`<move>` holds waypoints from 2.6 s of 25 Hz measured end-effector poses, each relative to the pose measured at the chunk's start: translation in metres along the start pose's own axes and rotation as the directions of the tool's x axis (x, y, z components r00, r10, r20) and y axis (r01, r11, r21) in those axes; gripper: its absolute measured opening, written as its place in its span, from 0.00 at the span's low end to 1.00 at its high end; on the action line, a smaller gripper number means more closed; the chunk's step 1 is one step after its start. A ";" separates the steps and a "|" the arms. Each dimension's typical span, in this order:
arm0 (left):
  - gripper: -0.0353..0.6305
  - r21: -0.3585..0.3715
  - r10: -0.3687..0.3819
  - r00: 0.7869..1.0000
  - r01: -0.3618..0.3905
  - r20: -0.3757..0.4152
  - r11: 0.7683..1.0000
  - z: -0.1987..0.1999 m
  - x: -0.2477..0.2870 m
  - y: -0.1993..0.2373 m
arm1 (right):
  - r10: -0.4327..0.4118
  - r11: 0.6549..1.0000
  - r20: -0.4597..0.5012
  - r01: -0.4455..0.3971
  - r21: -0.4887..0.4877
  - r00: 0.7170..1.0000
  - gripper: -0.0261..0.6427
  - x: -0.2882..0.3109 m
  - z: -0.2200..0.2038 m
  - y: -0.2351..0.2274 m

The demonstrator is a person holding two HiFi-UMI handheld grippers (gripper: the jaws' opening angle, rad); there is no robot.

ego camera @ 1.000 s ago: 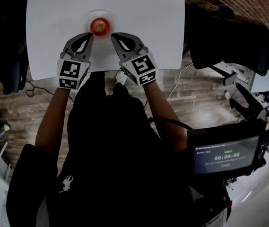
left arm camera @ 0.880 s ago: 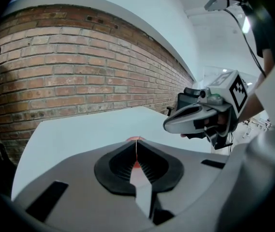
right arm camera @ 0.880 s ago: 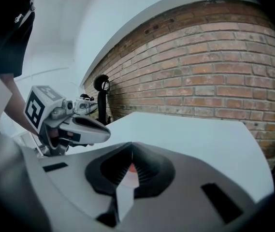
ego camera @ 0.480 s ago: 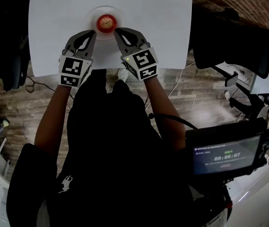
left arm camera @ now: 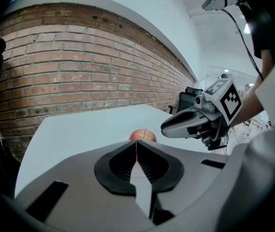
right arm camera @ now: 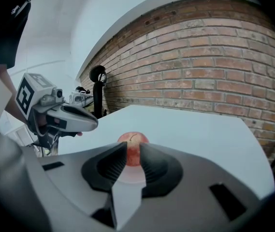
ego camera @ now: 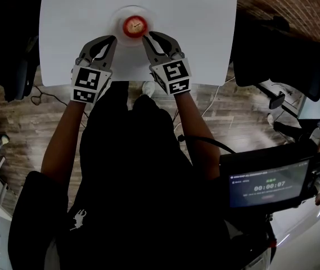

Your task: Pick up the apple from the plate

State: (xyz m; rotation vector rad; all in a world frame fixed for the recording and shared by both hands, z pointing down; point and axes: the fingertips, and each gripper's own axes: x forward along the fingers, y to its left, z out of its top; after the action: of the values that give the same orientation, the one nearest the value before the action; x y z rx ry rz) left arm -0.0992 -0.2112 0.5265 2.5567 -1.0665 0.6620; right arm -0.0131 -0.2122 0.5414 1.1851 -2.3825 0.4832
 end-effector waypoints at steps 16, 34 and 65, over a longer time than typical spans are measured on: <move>0.06 -0.029 0.048 0.999 -0.048 -0.013 0.998 -0.014 -0.014 0.013 | 0.015 0.997 -0.086 -0.021 -0.074 0.996 0.43 0.027 -0.021 0.005; 0.06 -0.043 0.100 0.994 -0.102 -0.037 0.994 -0.025 -0.030 0.030 | 0.025 0.986 -0.121 -0.045 -0.161 0.992 0.62 0.056 -0.020 0.010; 0.06 -0.070 0.167 0.984 -0.171 -0.065 0.983 -0.033 -0.034 0.032 | 0.060 0.973 -0.137 -0.089 -0.211 0.989 0.64 0.081 -0.024 0.007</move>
State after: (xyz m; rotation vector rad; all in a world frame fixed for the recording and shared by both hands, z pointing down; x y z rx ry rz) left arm -0.1535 -0.1986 0.5398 2.3861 -1.2736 0.7205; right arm -0.0570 -0.2499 0.6027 0.9418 -2.3055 0.3040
